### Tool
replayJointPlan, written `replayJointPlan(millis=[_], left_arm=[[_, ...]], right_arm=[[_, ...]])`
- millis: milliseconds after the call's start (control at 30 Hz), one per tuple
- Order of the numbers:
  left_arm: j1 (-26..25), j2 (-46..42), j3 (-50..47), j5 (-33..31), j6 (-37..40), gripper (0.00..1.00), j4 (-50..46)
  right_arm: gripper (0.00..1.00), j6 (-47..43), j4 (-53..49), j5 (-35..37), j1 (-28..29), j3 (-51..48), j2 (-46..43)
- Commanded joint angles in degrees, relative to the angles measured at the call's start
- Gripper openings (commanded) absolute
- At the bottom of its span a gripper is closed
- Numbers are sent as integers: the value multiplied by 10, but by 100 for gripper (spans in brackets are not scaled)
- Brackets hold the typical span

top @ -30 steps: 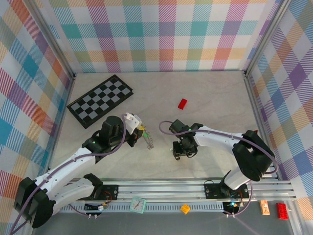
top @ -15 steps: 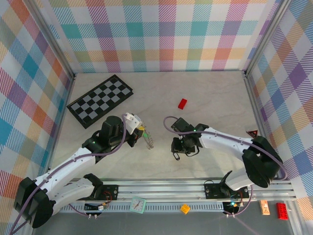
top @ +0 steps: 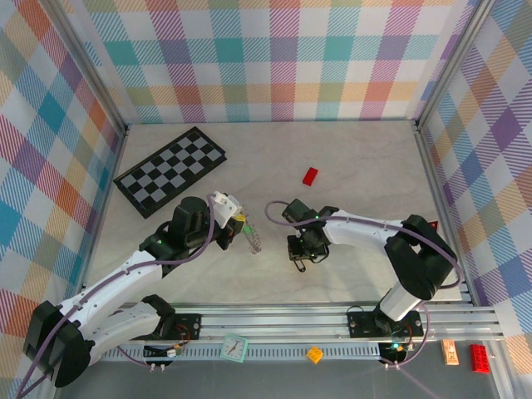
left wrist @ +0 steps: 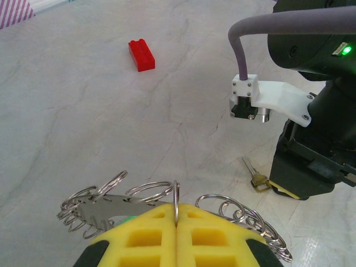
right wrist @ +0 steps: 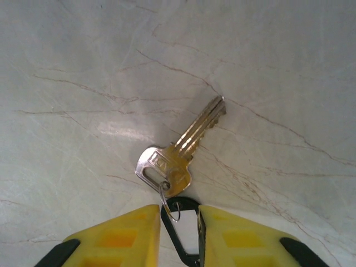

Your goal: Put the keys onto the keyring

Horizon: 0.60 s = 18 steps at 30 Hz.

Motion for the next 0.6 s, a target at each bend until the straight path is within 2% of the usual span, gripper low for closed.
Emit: replayJointPlan(millis=[0, 567], left_arm=[[-5, -9, 2, 10, 9, 0, 34], [-5, -8, 5, 10, 9, 0, 29]], right_arm=[[25, -20, -4, 8, 1, 17, 10], [14, -29, -5, 9, 1, 23, 19]])
